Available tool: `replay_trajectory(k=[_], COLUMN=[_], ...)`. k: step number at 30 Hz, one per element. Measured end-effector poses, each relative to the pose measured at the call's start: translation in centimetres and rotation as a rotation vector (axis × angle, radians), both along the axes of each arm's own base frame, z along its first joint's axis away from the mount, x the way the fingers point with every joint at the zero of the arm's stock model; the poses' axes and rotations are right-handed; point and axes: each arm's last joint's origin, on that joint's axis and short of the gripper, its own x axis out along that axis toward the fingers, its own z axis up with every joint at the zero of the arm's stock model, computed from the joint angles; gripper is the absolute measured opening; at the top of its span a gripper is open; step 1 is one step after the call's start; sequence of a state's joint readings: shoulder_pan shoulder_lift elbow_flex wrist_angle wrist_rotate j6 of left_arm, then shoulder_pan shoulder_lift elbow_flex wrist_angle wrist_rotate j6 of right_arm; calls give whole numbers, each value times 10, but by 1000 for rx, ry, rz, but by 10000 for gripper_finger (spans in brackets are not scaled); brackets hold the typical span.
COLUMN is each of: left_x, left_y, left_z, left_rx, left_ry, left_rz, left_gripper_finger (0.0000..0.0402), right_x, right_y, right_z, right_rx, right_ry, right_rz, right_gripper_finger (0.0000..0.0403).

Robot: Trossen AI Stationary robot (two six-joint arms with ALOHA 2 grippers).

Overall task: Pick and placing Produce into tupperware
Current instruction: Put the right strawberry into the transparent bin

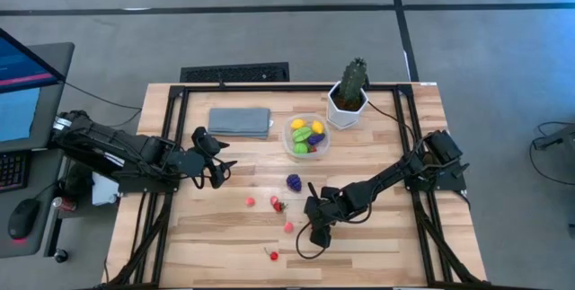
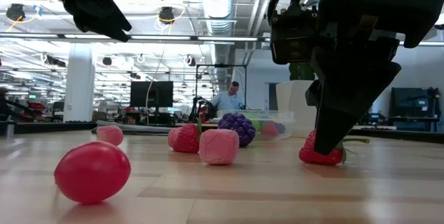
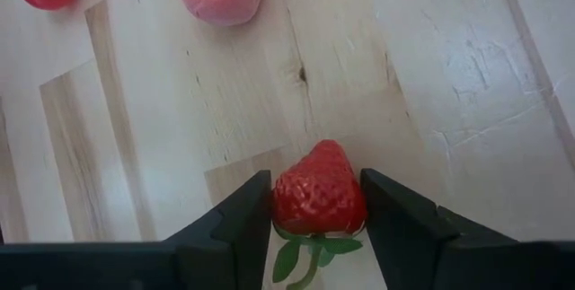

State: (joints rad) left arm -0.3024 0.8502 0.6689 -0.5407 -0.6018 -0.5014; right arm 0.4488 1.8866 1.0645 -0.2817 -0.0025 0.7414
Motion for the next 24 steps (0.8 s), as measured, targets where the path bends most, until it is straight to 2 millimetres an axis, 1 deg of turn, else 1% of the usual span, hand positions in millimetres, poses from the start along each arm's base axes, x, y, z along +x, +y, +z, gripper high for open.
replay_trajectory(k=[7, 17, 24], left_x=[0, 0, 0], left_y=[0, 0, 0], left_z=[0, 0, 0], left_rx=[0, -3, -3], left_ry=[0, -2, -2], left_rz=[0, 2, 2], left_gripper_finger=[281, 281, 281], right_x=[0, 0, 0], right_y=[0, 0, 0], right_z=[0, 0, 0], right_rx=[1, 1, 1], right_ry=[0, 1, 1], right_rz=[-1, 0, 0], right_gripper_finger=[196, 188, 196])
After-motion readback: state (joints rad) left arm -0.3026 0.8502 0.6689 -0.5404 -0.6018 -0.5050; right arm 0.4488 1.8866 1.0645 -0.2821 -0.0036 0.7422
